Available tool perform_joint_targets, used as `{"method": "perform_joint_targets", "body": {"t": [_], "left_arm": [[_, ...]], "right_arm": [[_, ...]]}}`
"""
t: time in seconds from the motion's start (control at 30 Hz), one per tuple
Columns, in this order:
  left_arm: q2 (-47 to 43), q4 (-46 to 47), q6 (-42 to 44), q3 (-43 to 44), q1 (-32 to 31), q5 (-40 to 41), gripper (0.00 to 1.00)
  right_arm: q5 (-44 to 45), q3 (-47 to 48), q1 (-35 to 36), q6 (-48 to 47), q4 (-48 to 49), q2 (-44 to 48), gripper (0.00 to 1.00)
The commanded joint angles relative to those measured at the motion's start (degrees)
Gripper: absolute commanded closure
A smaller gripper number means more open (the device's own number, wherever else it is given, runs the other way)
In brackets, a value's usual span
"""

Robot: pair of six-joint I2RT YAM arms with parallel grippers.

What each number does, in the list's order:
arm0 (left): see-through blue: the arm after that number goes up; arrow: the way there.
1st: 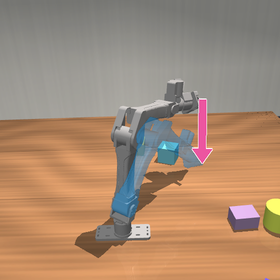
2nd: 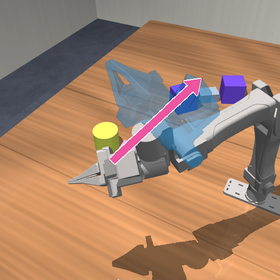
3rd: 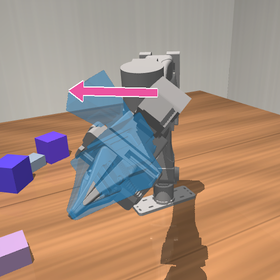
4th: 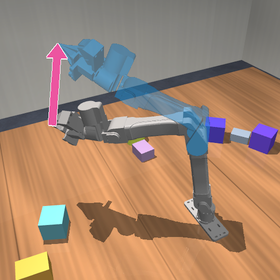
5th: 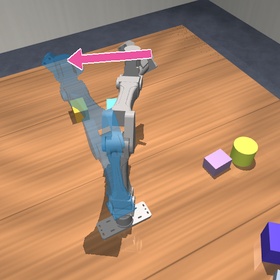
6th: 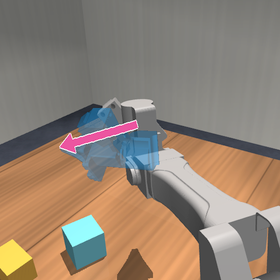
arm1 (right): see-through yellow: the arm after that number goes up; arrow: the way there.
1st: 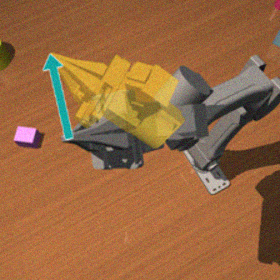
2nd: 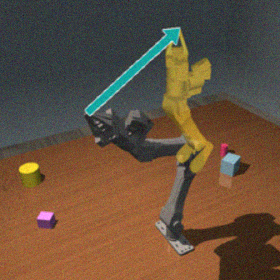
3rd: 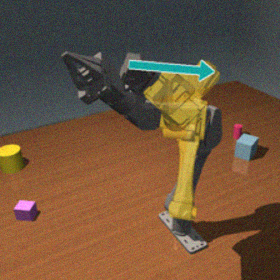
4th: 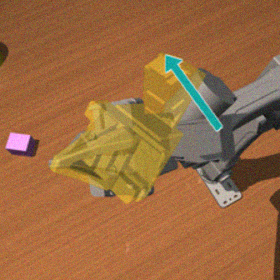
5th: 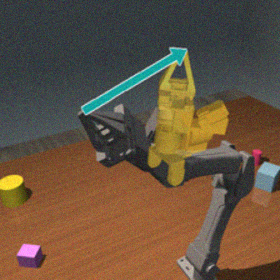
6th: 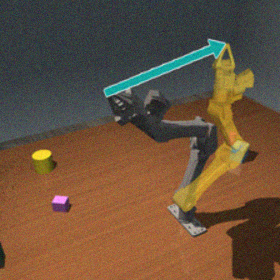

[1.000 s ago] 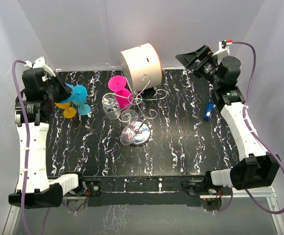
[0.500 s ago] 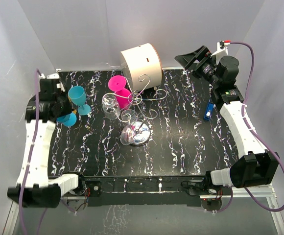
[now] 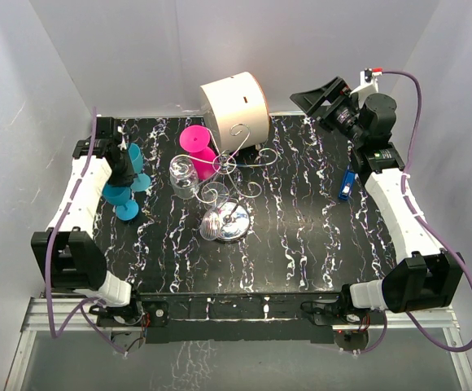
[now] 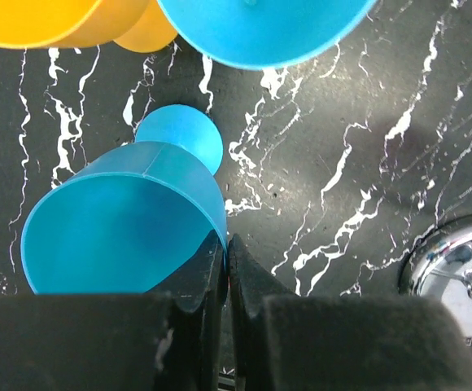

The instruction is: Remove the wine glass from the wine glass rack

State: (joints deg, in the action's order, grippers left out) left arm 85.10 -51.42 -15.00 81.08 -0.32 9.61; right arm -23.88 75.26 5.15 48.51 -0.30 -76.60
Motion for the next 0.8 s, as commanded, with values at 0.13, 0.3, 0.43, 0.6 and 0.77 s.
{"method": "perform_joint_targets", "body": {"t": [0.13, 0.3, 0.43, 0.6, 0.77], "left_arm": [[1.29, 5.02, 0.80, -0.47, 3.15, -1.35, 1.00], [2.90, 5.71, 1.12, 0.08, 3.50, -1.74, 1.00], [4.08, 5.46, 1.12, 0.81, 3.65, -2.40, 1.00], [4.01, 5.54, 1.63, 0.92, 3.66, -3.94, 0.87], [0.97, 4.26, 2.00, 1.98, 3.62, -4.63, 0.56]], "right_arm": [[0.85, -0.62, -0.08, -0.55, 1.83, 1.30, 0.11], [0.45, -1.01, -0.01, -0.09, 2.05, 0.71, 0.11], [0.25, -1.08, -0.07, -0.08, 1.99, 0.64, 0.11], [0.49, -1.09, -0.06, -0.13, 1.58, 0.99, 0.11], [1.06, -0.39, -0.09, -0.94, 0.38, 1.50, 0.11]]}}
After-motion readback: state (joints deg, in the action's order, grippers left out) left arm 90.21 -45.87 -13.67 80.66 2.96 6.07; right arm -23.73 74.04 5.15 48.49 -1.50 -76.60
